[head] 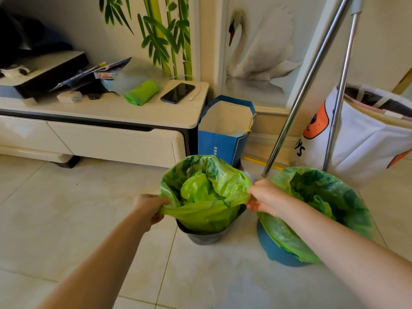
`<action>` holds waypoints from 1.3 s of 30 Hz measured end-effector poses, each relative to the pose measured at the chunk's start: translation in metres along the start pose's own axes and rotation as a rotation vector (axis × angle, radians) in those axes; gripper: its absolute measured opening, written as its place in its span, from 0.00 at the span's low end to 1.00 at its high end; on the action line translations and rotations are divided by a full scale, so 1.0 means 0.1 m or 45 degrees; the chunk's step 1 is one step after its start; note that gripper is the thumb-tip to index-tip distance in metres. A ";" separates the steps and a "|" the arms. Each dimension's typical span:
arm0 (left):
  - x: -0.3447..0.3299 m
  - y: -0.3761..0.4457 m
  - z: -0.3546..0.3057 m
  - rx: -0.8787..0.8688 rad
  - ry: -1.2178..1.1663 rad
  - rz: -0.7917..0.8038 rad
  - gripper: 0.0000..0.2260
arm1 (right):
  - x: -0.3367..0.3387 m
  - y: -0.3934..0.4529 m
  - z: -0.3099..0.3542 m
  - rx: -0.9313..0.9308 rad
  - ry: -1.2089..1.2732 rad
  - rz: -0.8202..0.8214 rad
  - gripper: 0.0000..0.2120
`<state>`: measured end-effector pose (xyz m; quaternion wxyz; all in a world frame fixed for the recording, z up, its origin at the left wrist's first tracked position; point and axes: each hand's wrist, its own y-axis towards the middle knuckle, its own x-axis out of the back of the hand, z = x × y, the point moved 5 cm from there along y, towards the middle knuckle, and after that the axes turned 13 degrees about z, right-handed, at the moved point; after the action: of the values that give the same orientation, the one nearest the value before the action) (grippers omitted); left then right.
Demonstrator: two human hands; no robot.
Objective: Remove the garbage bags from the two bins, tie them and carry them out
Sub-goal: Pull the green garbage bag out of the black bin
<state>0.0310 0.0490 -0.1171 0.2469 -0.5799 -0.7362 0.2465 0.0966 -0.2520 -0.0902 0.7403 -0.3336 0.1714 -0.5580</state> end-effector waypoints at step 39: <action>0.21 0.45 -0.92 -0.491 0.229 -0.403 0.06 | 0.19 0.51 1.00 0.589 -0.474 -0.387 0.17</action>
<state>0.1192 0.0854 -0.0750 0.2319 -0.5135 -0.8262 0.0073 0.2012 -0.2316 -0.0509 0.7234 -0.2745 -0.1498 -0.6156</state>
